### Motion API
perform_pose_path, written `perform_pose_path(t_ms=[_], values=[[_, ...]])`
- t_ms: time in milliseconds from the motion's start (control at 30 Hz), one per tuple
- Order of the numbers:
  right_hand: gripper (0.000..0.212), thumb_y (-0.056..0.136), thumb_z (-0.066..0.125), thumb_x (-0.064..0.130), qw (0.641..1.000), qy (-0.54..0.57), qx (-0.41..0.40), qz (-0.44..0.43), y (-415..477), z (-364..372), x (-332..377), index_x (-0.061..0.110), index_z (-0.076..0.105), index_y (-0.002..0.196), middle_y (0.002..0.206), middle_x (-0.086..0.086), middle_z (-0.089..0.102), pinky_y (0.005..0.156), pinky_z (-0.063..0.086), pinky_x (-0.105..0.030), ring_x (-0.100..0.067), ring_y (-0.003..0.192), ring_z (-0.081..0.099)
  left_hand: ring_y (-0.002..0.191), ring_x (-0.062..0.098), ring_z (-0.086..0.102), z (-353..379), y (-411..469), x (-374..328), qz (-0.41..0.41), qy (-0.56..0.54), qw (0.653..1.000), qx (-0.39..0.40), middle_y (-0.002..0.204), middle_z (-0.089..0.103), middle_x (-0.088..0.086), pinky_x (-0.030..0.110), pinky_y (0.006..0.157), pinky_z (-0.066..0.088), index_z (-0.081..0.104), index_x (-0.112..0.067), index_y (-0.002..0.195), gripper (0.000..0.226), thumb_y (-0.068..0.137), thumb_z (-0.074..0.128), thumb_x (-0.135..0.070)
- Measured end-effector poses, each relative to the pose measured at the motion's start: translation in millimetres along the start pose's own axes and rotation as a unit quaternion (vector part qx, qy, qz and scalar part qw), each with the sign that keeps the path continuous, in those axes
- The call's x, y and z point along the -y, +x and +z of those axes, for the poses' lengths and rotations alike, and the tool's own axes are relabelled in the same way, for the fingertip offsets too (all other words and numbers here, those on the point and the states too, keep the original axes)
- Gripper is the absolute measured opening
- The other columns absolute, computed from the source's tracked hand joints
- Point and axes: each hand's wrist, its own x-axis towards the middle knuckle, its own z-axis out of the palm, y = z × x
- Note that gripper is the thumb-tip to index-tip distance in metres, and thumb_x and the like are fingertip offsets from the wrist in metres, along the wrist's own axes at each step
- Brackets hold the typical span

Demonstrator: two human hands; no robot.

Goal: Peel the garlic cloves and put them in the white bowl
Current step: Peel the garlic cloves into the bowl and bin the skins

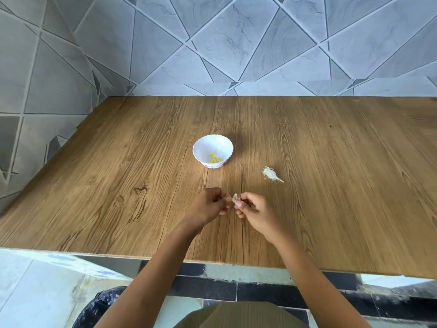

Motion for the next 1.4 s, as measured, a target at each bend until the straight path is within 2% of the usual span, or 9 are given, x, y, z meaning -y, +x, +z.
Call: perform_pose_path(t_ms=[167, 267, 500, 700, 1000, 1100, 1233, 1300, 1400], values=[[0.022, 0.094, 0.05, 0.003, 0.992, -0.102, -0.047, -0.062, -0.3, 2.0, -7.3, 0.024, 0.055, 0.087, 0.08, 0.003, 0.059, 0.065, 0.052, -0.022, -0.005, 0.071, 0.058, 0.064, 0.013, 0.064, 5.4, 0.5, -4.4, -0.127, -0.155, 0.979, 0.03, 0.069, 0.062, 0.005, 0.019, 0.059, 0.053, 0.062, -0.005, 0.082, 0.019, 0.096, 0.05, -0.006], [0.021, 0.092, 0.057, 0.007, 0.995, -0.062, -0.055, -0.054, -0.6, -0.5, -7.8, 0.027, 0.06, 0.085, 0.079, 0.002, 0.064, 0.07, 0.055, -0.031, -0.008, 0.071, 0.063, 0.064, 0.012, 0.063, 6.7, 0.7, -4.6, -0.126, -0.165, 0.978, 0.019, 0.069, 0.061, 0.003, 0.018, 0.058, 0.052, 0.062, -0.004, 0.085, 0.018, 0.097, 0.049, -0.007], [0.01, 0.091, 0.059, 0.009, 0.998, 0.021, -0.062, 0.002, -0.2, -3.4, -2.2, 0.016, 0.066, 0.089, 0.077, -0.001, 0.067, 0.07, 0.056, -0.024, -0.007, 0.068, 0.065, 0.06, 0.018, 0.056, 2.6, 2.3, 3.0, 0.014, 0.053, 0.997, -0.056, 0.067, 0.062, 0.008, 0.032, 0.059, 0.049, 0.063, -0.003, 0.08, 0.018, 0.094, 0.056, -0.011], [0.008, 0.091, 0.06, 0.011, 0.996, -0.017, -0.092, 0.002, 2.3, -3.3, -6.5, 0.016, 0.066, 0.091, 0.078, 0.001, 0.067, 0.071, 0.058, -0.03, -0.009, 0.069, 0.066, 0.064, 0.008, 0.058, -3.6, 2.1, 4.4, 0.142, 0.291, 0.938, -0.12, 0.077, 0.067, -0.005, 0.028, 0.061, 0.051, 0.074, -0.014, 0.086, 0.008, 0.082, 0.072, -0.02], [0.01, 0.088, 0.064, 0.01, 0.993, -0.035, -0.108, -0.022, 2.1, -3.2, -8.2, 0.02, 0.067, 0.086, 0.075, 0.001, 0.068, 0.069, 0.058, -0.041, -0.012, 0.065, 0.067, 0.079, 0.012, 0.068, -1.0, 3.4, 0.4, 0.147, 0.254, 0.949, -0.111, 0.084, 0.073, -0.002, 0.028, 0.074, 0.055, 0.073, -0.01, 0.089, 0.033, 0.08, 0.049, 0.011], [0.012, 0.088, 0.064, 0.012, 0.993, -0.037, -0.103, -0.033, 1.7, -3.2, -6.6, 0.022, 0.066, 0.083, 0.073, 0.001, 0.067, 0.069, 0.058, -0.042, -0.012, 0.065, 0.066, 0.07, 0.006, 0.066, -0.3, 3.2, -7.3, 0.151, 0.197, 0.964, -0.093, 0.08, 0.072, -0.004, 0.018, 0.072, 0.053, 0.073, -0.009, 0.09, 0.013, 0.083, 0.066, -0.002], [0.004, 0.087, 0.066, 0.015, 0.993, -0.048, -0.098, -0.053, 0.3, -1.7, -4.6, 0.016, 0.066, 0.083, 0.072, 0.004, 0.066, 0.068, 0.057, -0.034, -0.01, 0.068, 0.064, 0.064, 0.017, 0.067, -1.1, 5.5, -9.1, 0.097, 0.145, 0.983, -0.064, 0.069, 0.071, 0.007, 0.035, 0.071, 0.058, 0.072, -0.007, 0.084, 0.003, 0.082, 0.071, -0.009], [0.008, 0.083, 0.071, 0.019, 0.981, -0.109, -0.136, -0.089, -0.6, -3.1, -6.3, 0.014, 0.066, 0.08, 0.07, 0.01, 0.063, 0.061, 0.051, -0.021, -0.004, 0.065, 0.06, 0.063, 0.019, 0.068, -2.6, 6.3, -7.0, 0.078, 0.133, 0.985, -0.08, 0.068, 0.07, 0.008, 0.036, 0.07, 0.058, 0.071, -0.006, 0.083, 0.003, 0.082, 0.071, -0.009], [0.022, 0.08, 0.074, 0.028, 0.93, -0.264, -0.199, -0.161, -0.3, -6.8, -7.3, 0.014, 0.063, 0.067, 0.067, 0.01, 0.058, 0.045, 0.04, -0.023, -0.007, 0.053, 0.052, 0.063, 0.019, 0.069, -5.0, 5.1, -6.0, 0.066, 0.118, 0.987, -0.092, 0.07, 0.071, 0.008, 0.033, 0.067, 0.059, 0.068, -0.004, 0.083, 0.004, 0.084, 0.068, -0.007]])
